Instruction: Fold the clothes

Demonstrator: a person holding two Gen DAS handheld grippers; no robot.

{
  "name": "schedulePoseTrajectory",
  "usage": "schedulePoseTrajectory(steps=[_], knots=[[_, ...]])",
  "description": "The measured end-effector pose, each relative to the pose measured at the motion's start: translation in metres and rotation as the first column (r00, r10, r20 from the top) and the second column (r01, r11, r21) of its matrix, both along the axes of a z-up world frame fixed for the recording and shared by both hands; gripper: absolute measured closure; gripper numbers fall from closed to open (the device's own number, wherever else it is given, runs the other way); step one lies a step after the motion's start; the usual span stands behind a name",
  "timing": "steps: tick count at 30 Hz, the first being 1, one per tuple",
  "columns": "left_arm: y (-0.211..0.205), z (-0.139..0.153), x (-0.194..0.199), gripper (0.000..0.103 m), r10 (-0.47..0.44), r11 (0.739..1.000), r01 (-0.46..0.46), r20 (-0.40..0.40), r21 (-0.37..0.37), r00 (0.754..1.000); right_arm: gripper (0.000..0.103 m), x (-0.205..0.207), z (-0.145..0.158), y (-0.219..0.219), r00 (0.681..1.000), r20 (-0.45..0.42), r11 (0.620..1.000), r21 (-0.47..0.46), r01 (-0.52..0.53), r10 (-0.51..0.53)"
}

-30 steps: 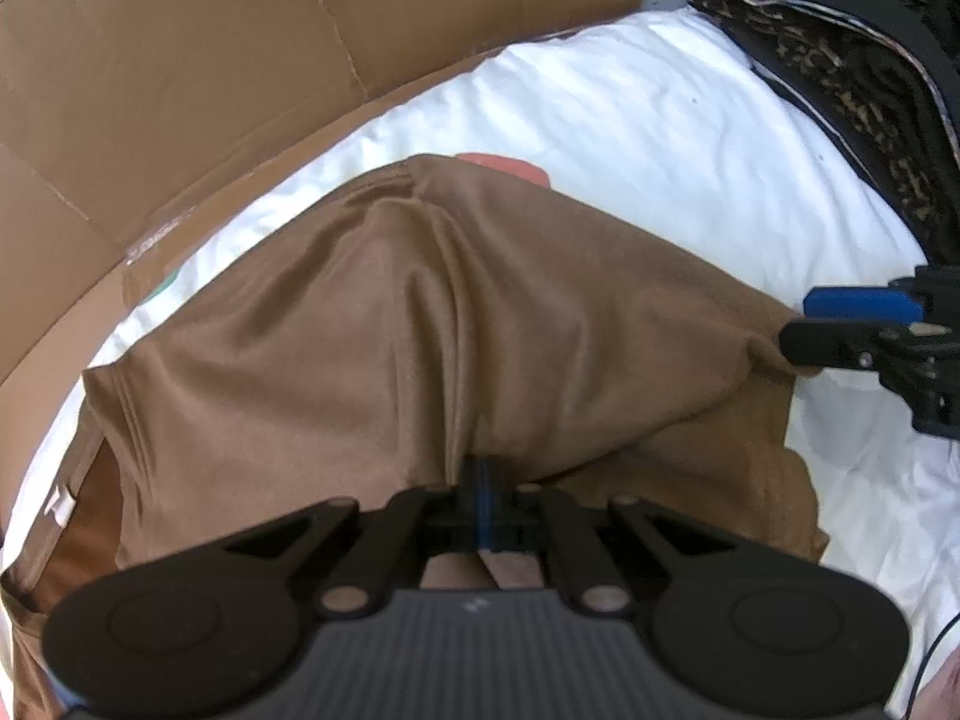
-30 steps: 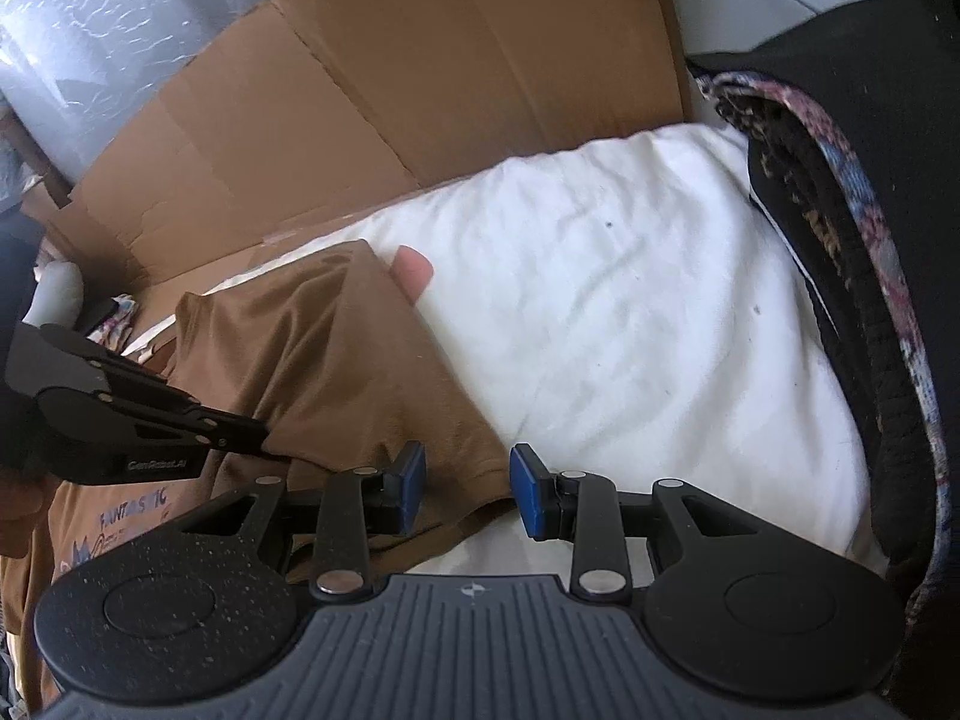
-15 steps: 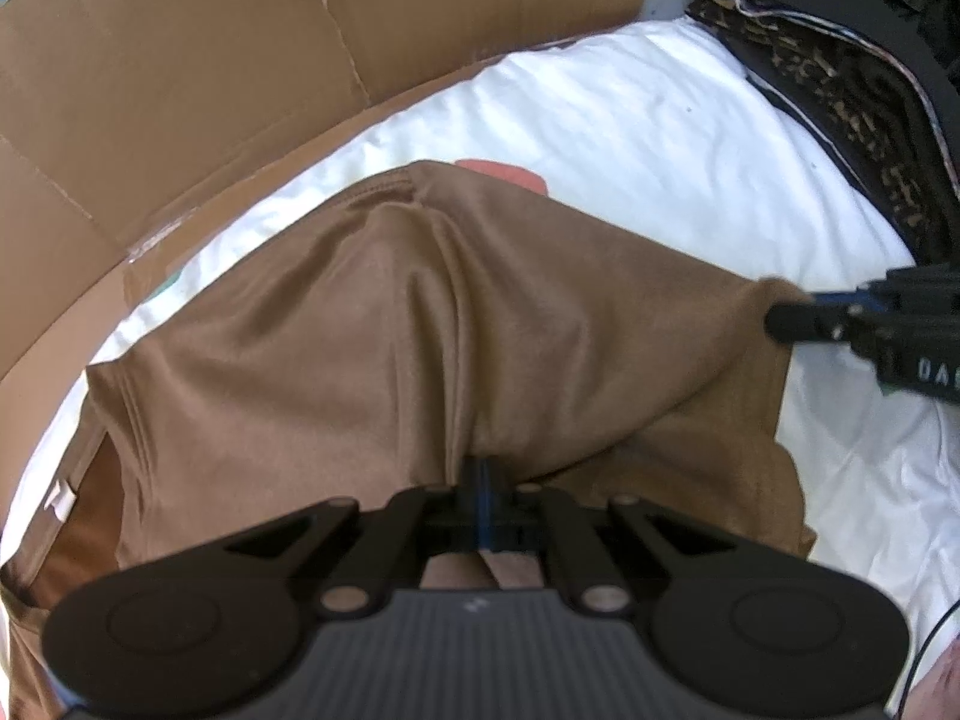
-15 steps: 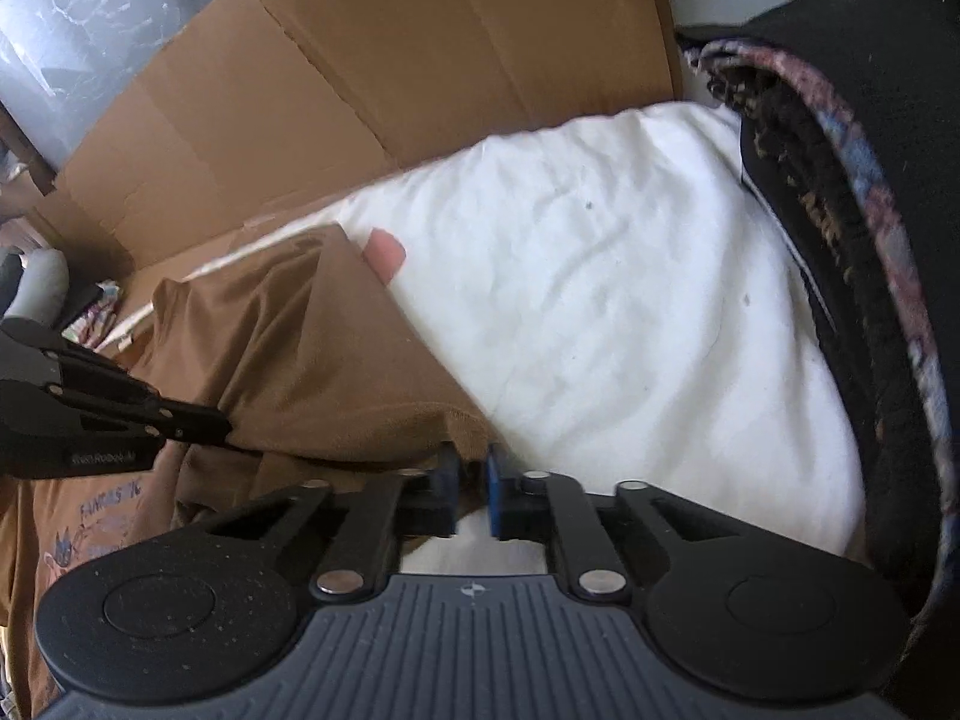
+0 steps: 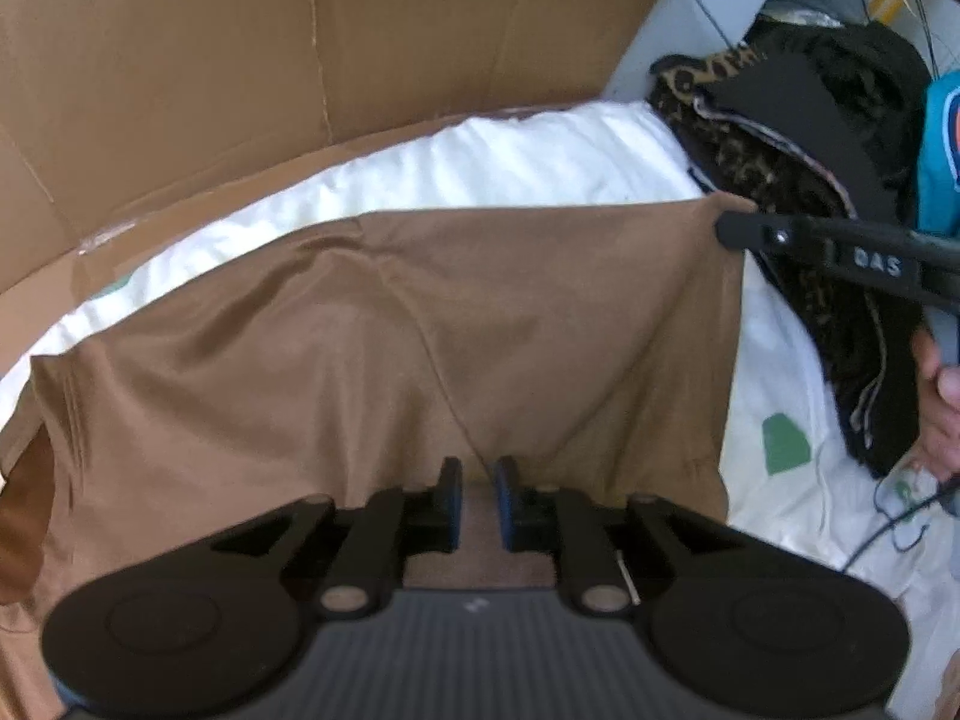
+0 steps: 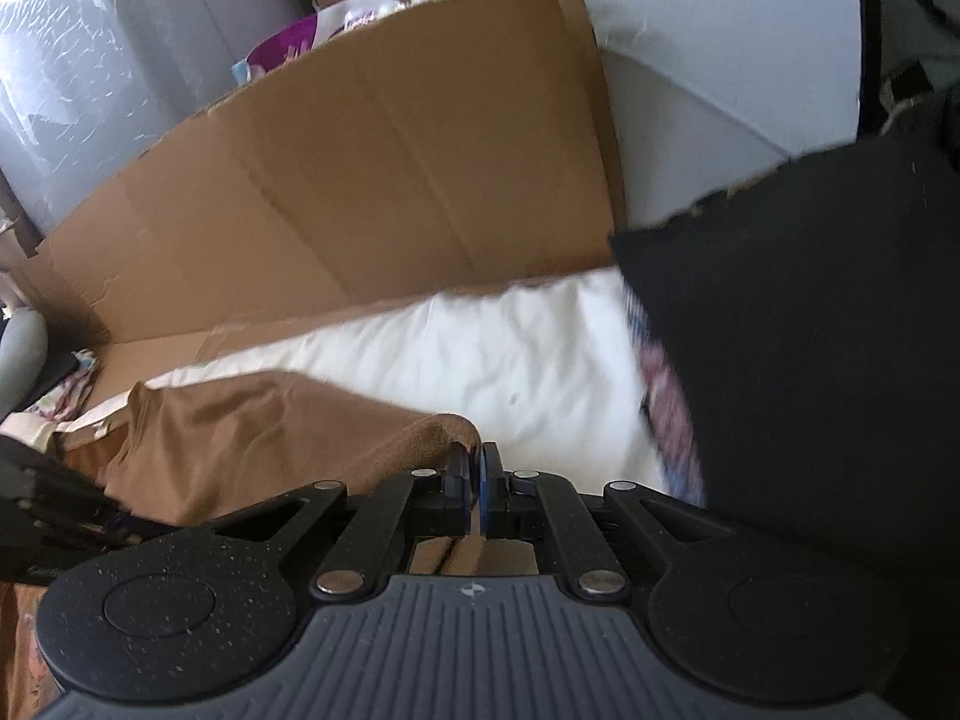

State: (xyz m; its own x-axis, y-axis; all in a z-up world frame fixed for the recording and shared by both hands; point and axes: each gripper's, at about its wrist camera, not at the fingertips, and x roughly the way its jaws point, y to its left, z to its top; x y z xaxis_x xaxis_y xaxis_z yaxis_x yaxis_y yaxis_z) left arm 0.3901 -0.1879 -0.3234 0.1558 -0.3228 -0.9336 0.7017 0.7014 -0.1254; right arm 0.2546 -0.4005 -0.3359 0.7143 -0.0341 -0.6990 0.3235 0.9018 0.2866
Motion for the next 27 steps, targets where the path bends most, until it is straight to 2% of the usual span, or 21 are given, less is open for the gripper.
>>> schedulePoseTrajectory(steps=[10, 16, 22, 25, 27], knots=[[0.002, 0.000, 0.008, 0.089, 0.041, 0.998, -0.042, 0.021, 0.054, 0.999, 0.103, 0.030, 0.006, -0.007, 0.999, -0.033, 0.994, -0.097, -0.044, 0.041], [0.007, 0.001, 0.012, 0.089, 0.054, 0.996, -0.056, 0.032, 0.062, 0.998, 0.103, 0.034, 0.013, -0.016, 0.998, -0.066, 0.992, -0.125, -0.010, 0.001], [0.005, 0.000, 0.014, 0.089, 0.057, 0.995, -0.060, 0.041, 0.075, 0.998, 0.103, 0.044, 0.000, -0.014, 0.993, -0.121, 0.984, -0.178, -0.021, -0.001], [0.003, -0.002, 0.012, 0.089, 0.048, 0.995, -0.052, 0.042, 0.084, 0.998, 0.103, 0.049, -0.008, -0.018, 0.991, -0.132, 0.986, -0.168, -0.021, -0.002], [0.001, -0.003, 0.012, 0.089, 0.041, 0.995, -0.045, 0.040, 0.091, 0.998, 0.099, 0.051, -0.008, -0.019, 0.991, -0.135, 0.987, -0.157, -0.031, 0.009]])
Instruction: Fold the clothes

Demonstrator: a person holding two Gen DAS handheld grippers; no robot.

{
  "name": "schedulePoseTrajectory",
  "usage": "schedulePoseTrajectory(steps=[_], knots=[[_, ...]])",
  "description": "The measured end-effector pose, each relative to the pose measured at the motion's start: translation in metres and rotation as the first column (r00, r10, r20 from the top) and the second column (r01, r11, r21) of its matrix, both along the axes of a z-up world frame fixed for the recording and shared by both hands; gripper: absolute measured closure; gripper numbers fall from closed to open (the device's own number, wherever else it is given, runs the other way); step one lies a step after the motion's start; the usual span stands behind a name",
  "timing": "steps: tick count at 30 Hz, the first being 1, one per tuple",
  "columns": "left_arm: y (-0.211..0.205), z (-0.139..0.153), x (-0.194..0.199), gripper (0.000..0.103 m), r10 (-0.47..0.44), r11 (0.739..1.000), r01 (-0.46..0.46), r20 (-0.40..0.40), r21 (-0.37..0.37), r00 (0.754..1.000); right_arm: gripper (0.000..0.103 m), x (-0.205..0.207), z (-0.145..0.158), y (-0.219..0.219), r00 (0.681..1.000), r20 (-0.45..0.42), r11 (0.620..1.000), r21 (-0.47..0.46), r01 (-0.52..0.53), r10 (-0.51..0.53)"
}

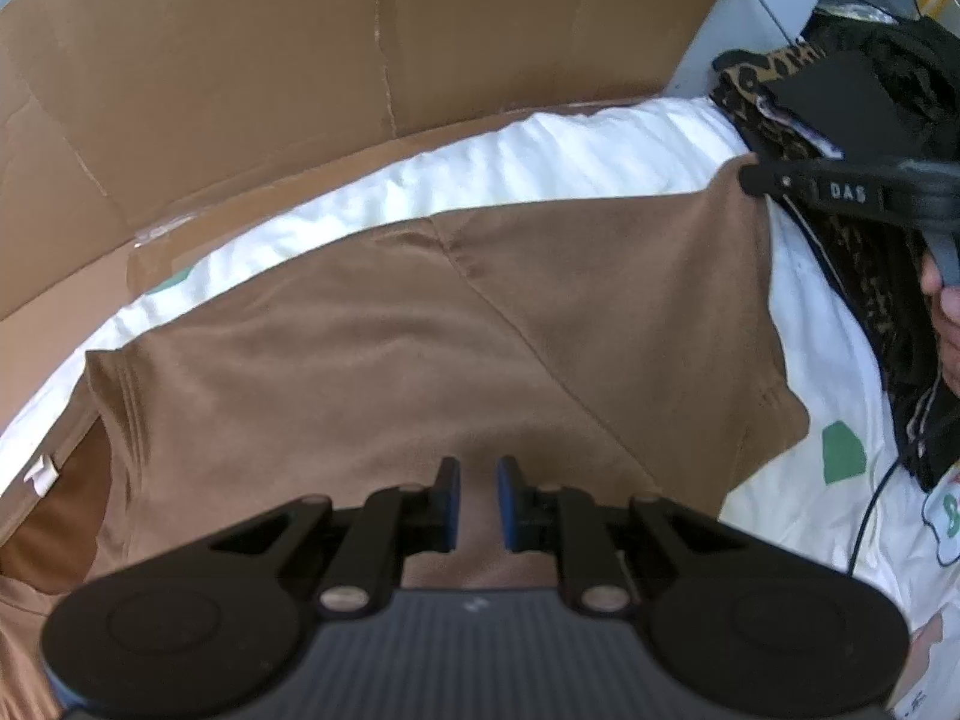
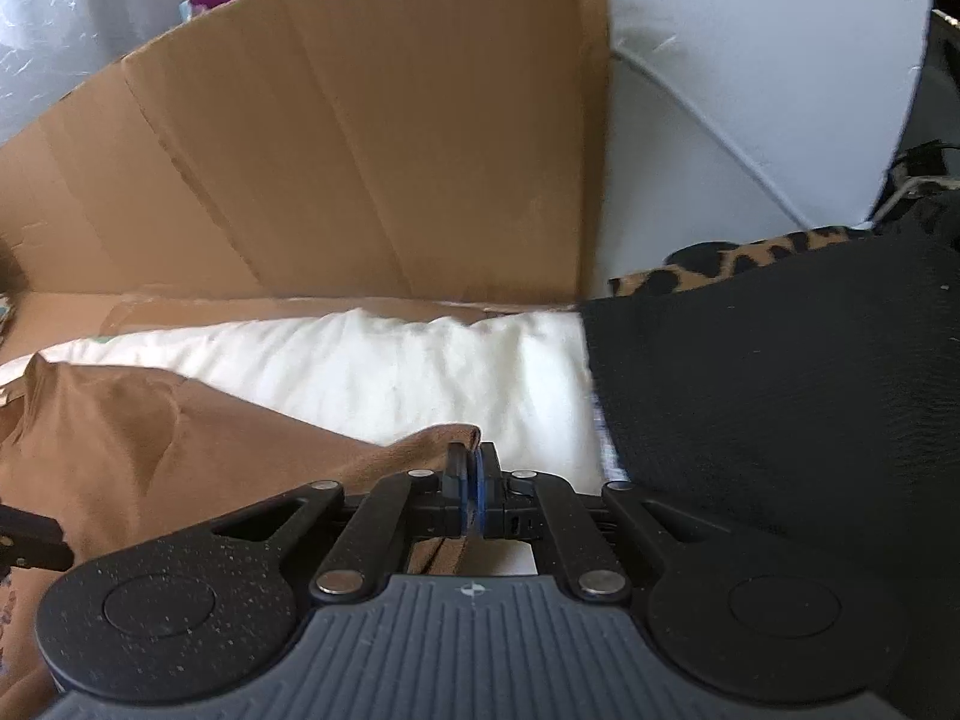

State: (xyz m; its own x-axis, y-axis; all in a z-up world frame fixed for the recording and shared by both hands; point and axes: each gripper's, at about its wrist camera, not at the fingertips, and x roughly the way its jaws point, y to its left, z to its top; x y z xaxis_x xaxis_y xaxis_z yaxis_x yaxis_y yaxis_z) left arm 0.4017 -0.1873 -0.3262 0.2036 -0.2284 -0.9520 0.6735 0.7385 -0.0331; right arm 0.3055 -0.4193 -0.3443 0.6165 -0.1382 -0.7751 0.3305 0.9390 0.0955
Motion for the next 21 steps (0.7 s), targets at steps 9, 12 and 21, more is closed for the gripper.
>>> schedulePoseTrajectory(steps=[9, 12, 21], knots=[[-0.017, 0.000, -0.006, 0.087, -0.047, 0.999, 0.047, 0.012, -0.006, 0.999, 0.073, -0.034, 0.021, 0.012, 0.999, 0.047, 0.998, 0.056, -0.012, 0.010], [-0.023, 0.000, -0.009, 0.085, -0.064, 0.998, 0.064, 0.008, -0.008, 0.998, 0.073, -0.046, 0.016, 0.020, 1.000, 0.031, 0.994, 0.111, -0.008, 0.005], [-0.049, 0.005, -0.036, 0.041, -0.241, 0.970, 0.241, 0.004, -0.028, 0.971, 0.073, -0.072, -0.021, 0.047, 0.998, -0.070, 0.965, 0.262, 0.020, -0.002]])
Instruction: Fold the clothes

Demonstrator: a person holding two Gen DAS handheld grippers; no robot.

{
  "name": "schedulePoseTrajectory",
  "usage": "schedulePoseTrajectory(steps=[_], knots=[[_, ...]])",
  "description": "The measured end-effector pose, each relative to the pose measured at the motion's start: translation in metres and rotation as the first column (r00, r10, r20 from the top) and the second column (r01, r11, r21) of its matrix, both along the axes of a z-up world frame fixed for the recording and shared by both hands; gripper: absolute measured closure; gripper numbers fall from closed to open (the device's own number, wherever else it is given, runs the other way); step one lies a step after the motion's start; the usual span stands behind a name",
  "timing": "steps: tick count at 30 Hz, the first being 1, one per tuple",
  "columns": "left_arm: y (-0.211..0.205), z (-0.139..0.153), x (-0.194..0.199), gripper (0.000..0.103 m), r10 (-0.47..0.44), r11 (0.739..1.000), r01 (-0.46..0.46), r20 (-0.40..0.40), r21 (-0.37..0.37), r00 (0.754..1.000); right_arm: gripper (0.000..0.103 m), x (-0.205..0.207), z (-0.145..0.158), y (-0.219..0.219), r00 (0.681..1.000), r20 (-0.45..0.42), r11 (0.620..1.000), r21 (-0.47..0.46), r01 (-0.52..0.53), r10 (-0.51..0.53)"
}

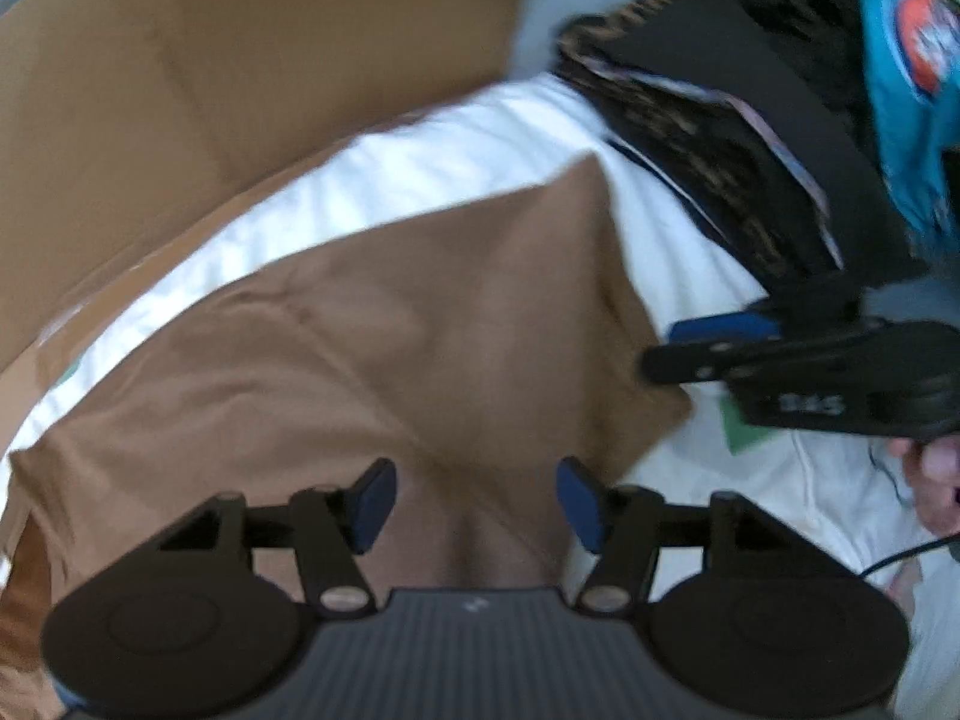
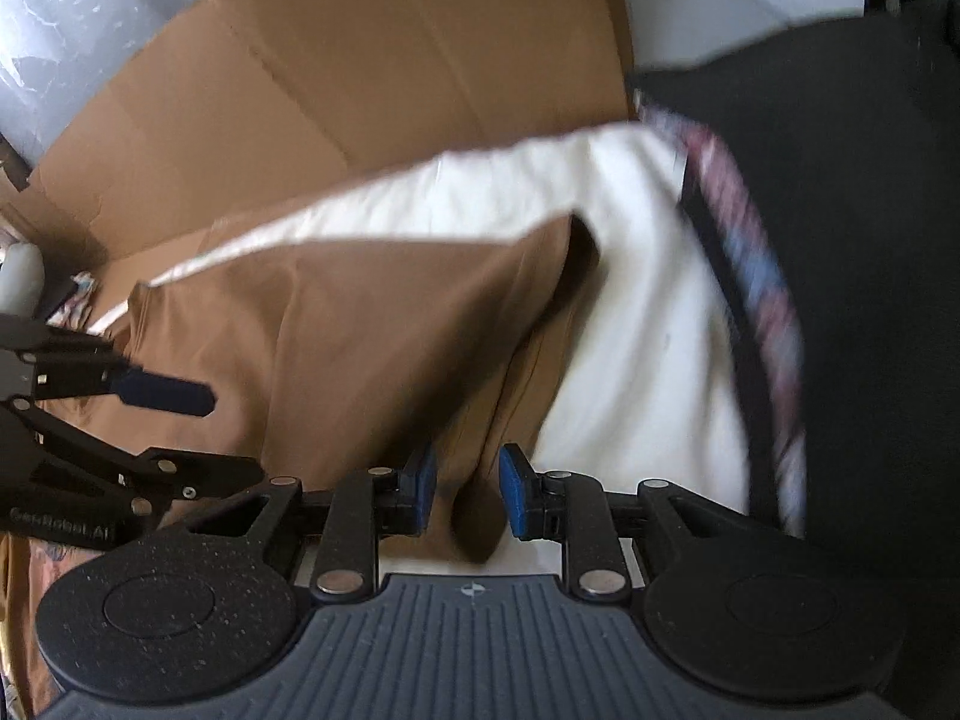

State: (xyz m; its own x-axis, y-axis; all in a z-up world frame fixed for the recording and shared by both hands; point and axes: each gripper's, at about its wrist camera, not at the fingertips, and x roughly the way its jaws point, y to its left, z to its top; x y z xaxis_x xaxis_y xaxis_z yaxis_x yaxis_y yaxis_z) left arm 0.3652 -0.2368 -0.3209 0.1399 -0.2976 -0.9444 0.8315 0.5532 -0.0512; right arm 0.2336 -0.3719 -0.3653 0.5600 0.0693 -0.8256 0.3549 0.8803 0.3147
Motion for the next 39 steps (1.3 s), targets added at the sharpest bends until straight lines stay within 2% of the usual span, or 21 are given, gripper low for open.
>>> schedulePoseTrajectory(steps=[6, 10, 11, 12, 13, 14, 15, 17, 24, 29, 39], knots=[[-0.004, -0.014, -0.021, 0.043, -0.030, 0.998, 0.029, 0.003, 0.049, 1.000, 0.073, 0.001, -0.007, 0.005, 1.000, -0.010, 0.999, 0.036, 0.009, -0.009], [-0.001, -0.019, -0.029, 0.051, -0.055, 0.996, 0.053, 0.026, 0.066, 0.998, 0.073, 0.007, -0.012, 0.005, 1.000, -0.024, 0.998, 0.060, 0.013, -0.012], [0.000, -0.020, -0.029, 0.055, -0.064, 0.995, 0.061, 0.040, 0.074, 0.997, 0.073, 0.008, -0.014, 0.005, 0.999, -0.030, 0.997, 0.071, 0.018, -0.015], [0.001, -0.021, -0.027, 0.068, -0.061, 0.995, 0.057, 0.048, 0.078, 0.997, 0.073, 0.009, -0.016, 0.004, 0.999, -0.033, 0.996, 0.085, 0.021, -0.018], [0.004, -0.021, -0.025, 0.090, -0.049, 0.996, 0.045, 0.044, 0.076, 0.998, 0.077, 0.010, -0.017, 0.004, 0.999, -0.033, 0.995, 0.100, 0.024, -0.021], [0.007, -0.021, -0.021, 0.098, -0.028, 0.997, 0.027, 0.024, 0.068, 0.999, 0.094, 0.009, -0.017, 0.003, 0.999, -0.026, 0.993, 0.116, 0.024, -0.021], [0.011, -0.019, -0.017, 0.099, -0.005, 0.999, 0.005, 0.004, 0.053, 1.000, 0.100, 0.008, -0.016, 0.002, 1.000, -0.018, 0.993, 0.116, 0.022, -0.020], [0.017, -0.014, -0.010, 0.099, 0.027, 0.999, -0.026, -0.020, 0.025, 0.999, 0.100, 0.004, -0.012, 0.000, 1.000, 0.003, 0.993, 0.114, 0.014, -0.015], [0.017, -0.004, -0.009, 0.099, 0.016, 0.999, -0.018, -0.063, -0.029, 0.998, 0.101, -0.014, 0.002, -0.007, 0.999, 0.032, 0.995, 0.094, 0.021, -0.024], [0.011, -0.012, -0.012, 0.092, -0.027, 1.000, 0.027, -0.067, -0.003, 0.997, 0.101, -0.031, 0.003, -0.008, 0.999, 0.022, 0.997, 0.070, 0.042, -0.044], [0.000, -0.028, -0.013, 0.090, -0.046, 0.998, 0.049, -0.052, 0.045, 0.998, 0.101, -0.046, -0.019, -0.003, 0.998, -0.022, 0.997, 0.054, 0.062, -0.061]])
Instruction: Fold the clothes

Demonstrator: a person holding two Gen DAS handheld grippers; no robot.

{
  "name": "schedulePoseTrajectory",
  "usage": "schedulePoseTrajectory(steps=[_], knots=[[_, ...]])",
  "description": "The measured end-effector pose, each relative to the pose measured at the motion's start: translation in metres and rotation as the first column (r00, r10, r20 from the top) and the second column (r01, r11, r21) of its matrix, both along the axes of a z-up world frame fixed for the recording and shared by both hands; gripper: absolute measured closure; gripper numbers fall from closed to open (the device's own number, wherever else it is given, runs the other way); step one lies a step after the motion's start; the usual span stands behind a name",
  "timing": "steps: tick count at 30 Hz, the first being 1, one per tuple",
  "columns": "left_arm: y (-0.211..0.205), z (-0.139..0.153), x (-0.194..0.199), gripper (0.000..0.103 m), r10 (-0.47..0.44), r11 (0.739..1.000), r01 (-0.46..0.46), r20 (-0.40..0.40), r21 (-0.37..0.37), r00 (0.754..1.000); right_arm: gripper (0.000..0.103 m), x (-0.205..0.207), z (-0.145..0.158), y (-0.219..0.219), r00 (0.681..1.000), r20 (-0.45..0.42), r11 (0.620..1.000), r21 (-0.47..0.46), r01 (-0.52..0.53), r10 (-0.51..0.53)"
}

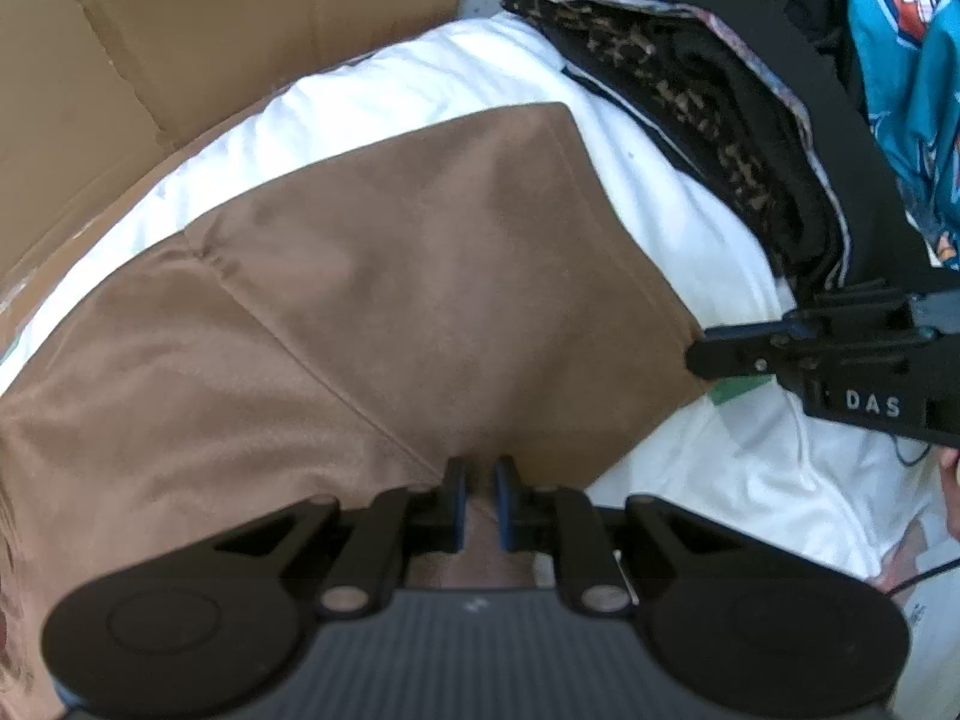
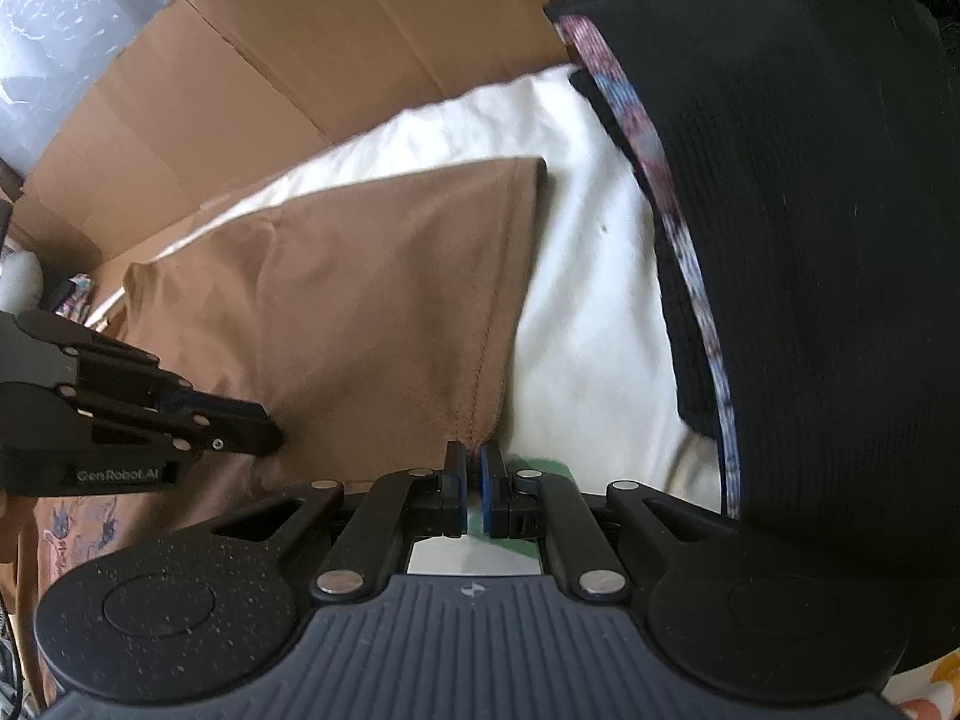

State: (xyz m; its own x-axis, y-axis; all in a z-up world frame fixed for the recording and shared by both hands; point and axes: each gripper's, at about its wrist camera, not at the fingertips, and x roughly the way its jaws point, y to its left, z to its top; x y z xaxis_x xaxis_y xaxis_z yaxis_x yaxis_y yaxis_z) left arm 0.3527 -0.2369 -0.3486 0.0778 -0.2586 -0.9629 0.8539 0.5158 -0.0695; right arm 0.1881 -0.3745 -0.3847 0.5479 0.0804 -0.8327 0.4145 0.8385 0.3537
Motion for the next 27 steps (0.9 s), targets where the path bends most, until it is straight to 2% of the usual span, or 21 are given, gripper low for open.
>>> schedulePoseTrajectory(steps=[2, 10, 11, 12, 14, 17, 19, 21, 27], knots=[[0.000, -0.005, 0.000, 0.088, -0.006, 1.000, 0.006, 0.010, 0.027, 1.000, 0.100, -0.001, -0.005, 0.001, 1.000, -0.013, 1.000, 0.013, 0.009, -0.008], [-0.005, -0.005, 0.008, 0.088, -0.005, 0.999, 0.004, 0.023, 0.032, 1.000, 0.097, -0.017, 0.004, -0.011, 0.996, 0.002, 0.992, 0.083, 0.094, -0.094], [-0.007, -0.004, 0.009, 0.088, -0.004, 1.000, 0.003, 0.033, 0.025, 0.999, 0.092, -0.021, 0.004, -0.012, 0.994, 0.004, 0.989, 0.102, 0.104, -0.105], [-0.008, -0.001, 0.010, 0.088, 0.001, 1.000, -0.002, 0.047, 0.018, 0.999, 0.081, -0.024, 0.003, -0.013, 0.993, 0.012, 0.985, 0.126, 0.116, -0.119], [-0.010, 0.002, 0.013, 0.088, 0.014, 1.000, -0.014, 0.060, 0.006, 0.998, 0.066, -0.031, -0.001, -0.013, 0.989, 0.017, 0.976, 0.166, 0.141, -0.146], [-0.014, 0.005, 0.016, 0.088, 0.033, 0.999, -0.032, 0.070, -0.014, 0.997, 0.066, -0.038, -0.008, -0.013, 0.983, 0.022, 0.958, 0.230, 0.173, -0.183], [-0.015, 0.005, 0.015, 0.088, 0.026, 0.999, -0.024, 0.075, -0.021, 0.997, 0.066, -0.040, -0.016, -0.014, 0.975, 0.028, 0.933, 0.296, 0.203, -0.221], [-0.019, 0.004, 0.013, 0.088, 0.014, 1.000, -0.012, 0.082, -0.021, 0.997, 0.066, -0.043, -0.030, -0.016, 0.959, 0.011, 0.881, 0.400, 0.255, -0.283], [-0.018, -0.008, 0.014, 0.088, 0.000, 1.000, 0.000, 0.109, -0.003, 0.994, 0.065, -0.045, -0.055, -0.019, 0.905, 0.001, 0.743, 0.571, 0.349, -0.426]])
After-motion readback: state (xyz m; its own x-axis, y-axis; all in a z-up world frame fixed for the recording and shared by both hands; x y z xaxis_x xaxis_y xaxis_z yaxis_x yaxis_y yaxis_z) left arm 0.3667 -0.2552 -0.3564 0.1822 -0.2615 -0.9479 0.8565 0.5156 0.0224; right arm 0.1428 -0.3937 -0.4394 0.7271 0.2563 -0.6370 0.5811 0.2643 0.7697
